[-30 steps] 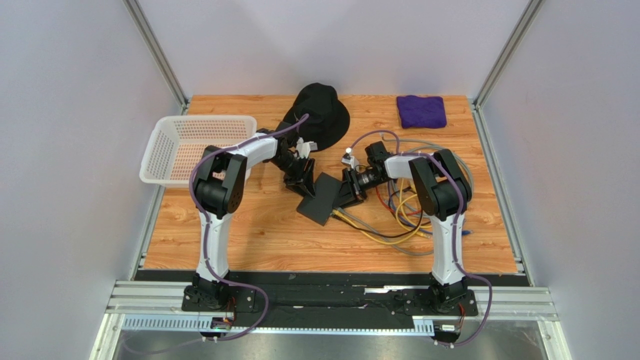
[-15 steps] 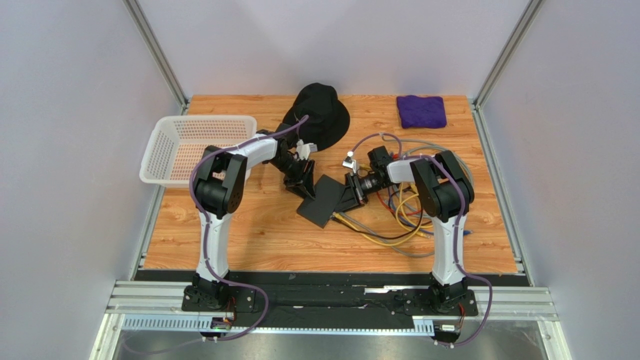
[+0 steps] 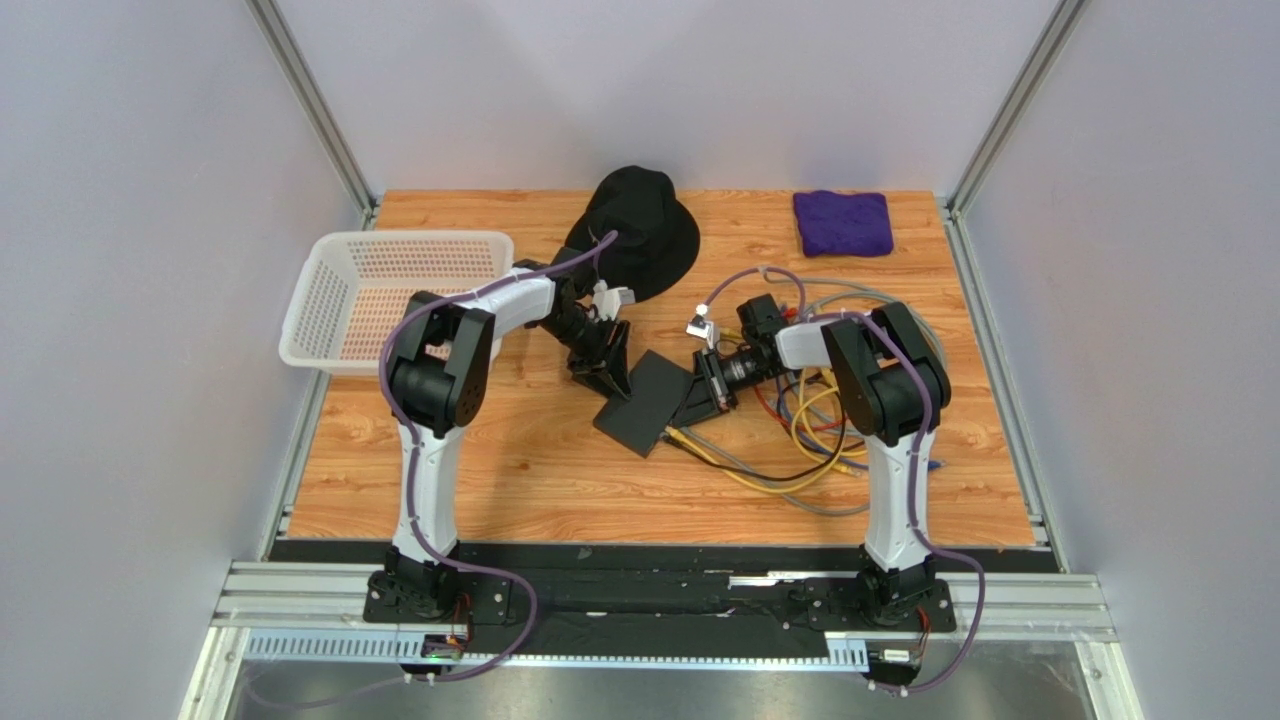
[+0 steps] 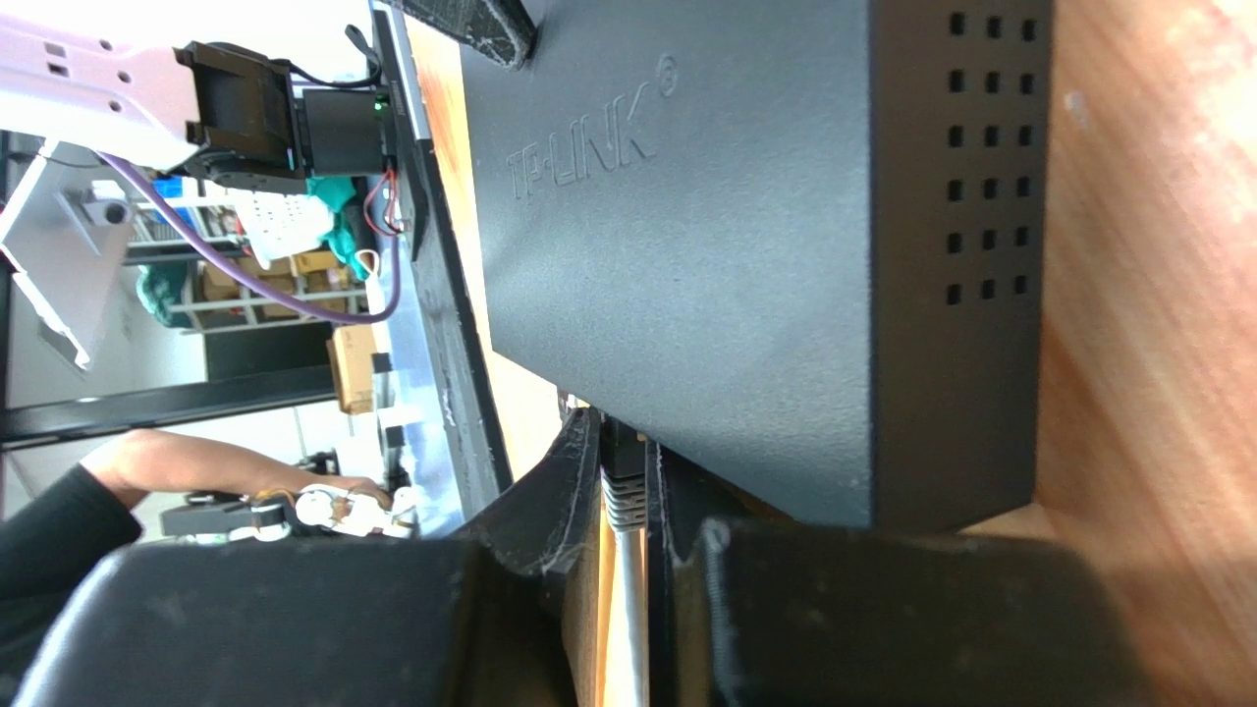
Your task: Pull the plug from the switch port
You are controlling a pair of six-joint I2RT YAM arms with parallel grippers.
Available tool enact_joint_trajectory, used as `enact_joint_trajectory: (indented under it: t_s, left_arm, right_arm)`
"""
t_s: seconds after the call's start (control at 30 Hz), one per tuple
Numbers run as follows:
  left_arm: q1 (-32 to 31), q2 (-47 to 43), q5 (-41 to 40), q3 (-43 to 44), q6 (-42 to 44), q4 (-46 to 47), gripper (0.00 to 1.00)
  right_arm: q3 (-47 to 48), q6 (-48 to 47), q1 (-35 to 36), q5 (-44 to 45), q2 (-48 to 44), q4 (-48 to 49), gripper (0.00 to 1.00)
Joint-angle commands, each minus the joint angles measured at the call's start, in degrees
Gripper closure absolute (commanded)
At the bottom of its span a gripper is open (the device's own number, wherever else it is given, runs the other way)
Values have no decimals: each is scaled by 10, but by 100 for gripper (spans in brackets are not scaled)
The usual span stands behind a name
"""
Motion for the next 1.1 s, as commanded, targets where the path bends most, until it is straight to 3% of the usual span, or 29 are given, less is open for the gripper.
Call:
enact_joint_trajectory:
  t_s: [0.0, 0.07, 0.17, 0.2, 0.4, 0.47, 0.57, 0.7, 0.73, 0.87, 1.07]
  left_arm:
    - [-8, 30, -90, -29, 20, -8, 51]
    - [-7, 27, -94, -32, 23, -7, 51]
    - [-6, 27, -93, -32, 23, -7, 51]
    - [-6, 28, -92, -30, 23, -9, 51]
    - [-4, 28, -89, -32, 23, -7, 52]
    - [-4, 28, -90, -32, 23, -8, 52]
    - [-4, 28, -90, -30, 24, -9, 52]
    - [-3, 29, -91, -30, 25, -11, 52]
    - [-4, 27, -91, -31, 25, -11, 52]
    - [-3, 22, -98, -32, 27, -12, 52]
    - [-2, 9, -108, -33, 34, -12, 52]
  right_arm:
    - [32, 1, 1, -1, 14, -20, 97]
    - [68, -24, -7, 0, 30, -71, 98]
    - [134, -133, -15, -4, 70, -223, 98]
    - [153, -208, -17, -20, 87, -318, 99]
    - [248, -407, -26, -58, 191, -606, 100]
    - [254, -435, -30, -59, 207, -634, 100]
    - [239, -390, -33, -48, 191, -602, 100]
    - [126, -176, -38, 37, 91, -320, 100]
    - [116, -139, -38, 66, 80, -290, 100]
    - [129, -87, -42, 152, 79, -263, 100]
    - [188, -99, -78, 134, 74, -283, 100]
